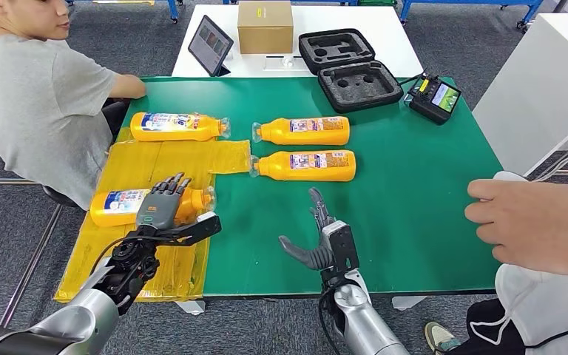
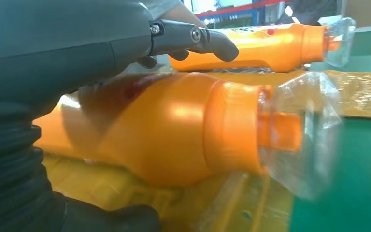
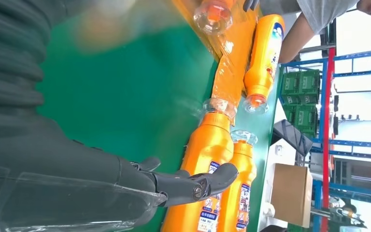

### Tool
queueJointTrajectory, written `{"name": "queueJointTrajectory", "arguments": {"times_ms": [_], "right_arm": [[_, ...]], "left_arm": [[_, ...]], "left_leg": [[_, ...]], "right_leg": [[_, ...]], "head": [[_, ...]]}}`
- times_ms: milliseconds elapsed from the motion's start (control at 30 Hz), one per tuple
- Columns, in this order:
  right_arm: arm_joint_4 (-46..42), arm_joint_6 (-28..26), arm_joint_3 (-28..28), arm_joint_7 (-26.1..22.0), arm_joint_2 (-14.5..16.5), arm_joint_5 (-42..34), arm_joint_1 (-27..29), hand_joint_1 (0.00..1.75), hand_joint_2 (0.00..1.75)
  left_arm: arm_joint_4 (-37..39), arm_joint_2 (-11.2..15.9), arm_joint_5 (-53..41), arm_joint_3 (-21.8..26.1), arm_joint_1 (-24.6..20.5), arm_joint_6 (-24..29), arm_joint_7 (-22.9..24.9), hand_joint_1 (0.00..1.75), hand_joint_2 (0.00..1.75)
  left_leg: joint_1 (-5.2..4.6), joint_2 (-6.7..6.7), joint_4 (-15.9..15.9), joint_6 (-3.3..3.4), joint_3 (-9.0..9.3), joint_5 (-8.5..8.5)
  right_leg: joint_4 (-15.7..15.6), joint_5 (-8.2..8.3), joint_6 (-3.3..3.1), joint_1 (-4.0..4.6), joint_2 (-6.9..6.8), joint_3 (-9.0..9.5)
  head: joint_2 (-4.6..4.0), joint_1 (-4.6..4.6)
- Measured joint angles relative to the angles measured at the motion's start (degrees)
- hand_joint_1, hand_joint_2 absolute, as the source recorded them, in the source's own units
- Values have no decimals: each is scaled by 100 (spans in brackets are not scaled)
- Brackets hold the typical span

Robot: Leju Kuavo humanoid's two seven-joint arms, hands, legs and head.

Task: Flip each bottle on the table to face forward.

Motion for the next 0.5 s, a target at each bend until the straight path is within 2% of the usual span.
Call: {"name": "queueJointTrajectory", "arguments": {"times_ms": [333,500], "right_arm": [[91,43,-143,0,-10,0,-2,0,175],[119,51,-199,0,-11,14,-3,0,175]], "left_arm": [[9,-5,388,45,-1,-166,-306,0,175],[9,-7,412,55,56,116,-428,0,175]], "left_leg": [[0,0,0,0,-3,0],[0,0,0,0,-10,0]], "right_leg": [[0,0,0,0,0,-1],[0,0,0,0,0,-8]], "head": [[0,0],[0,1]]}}
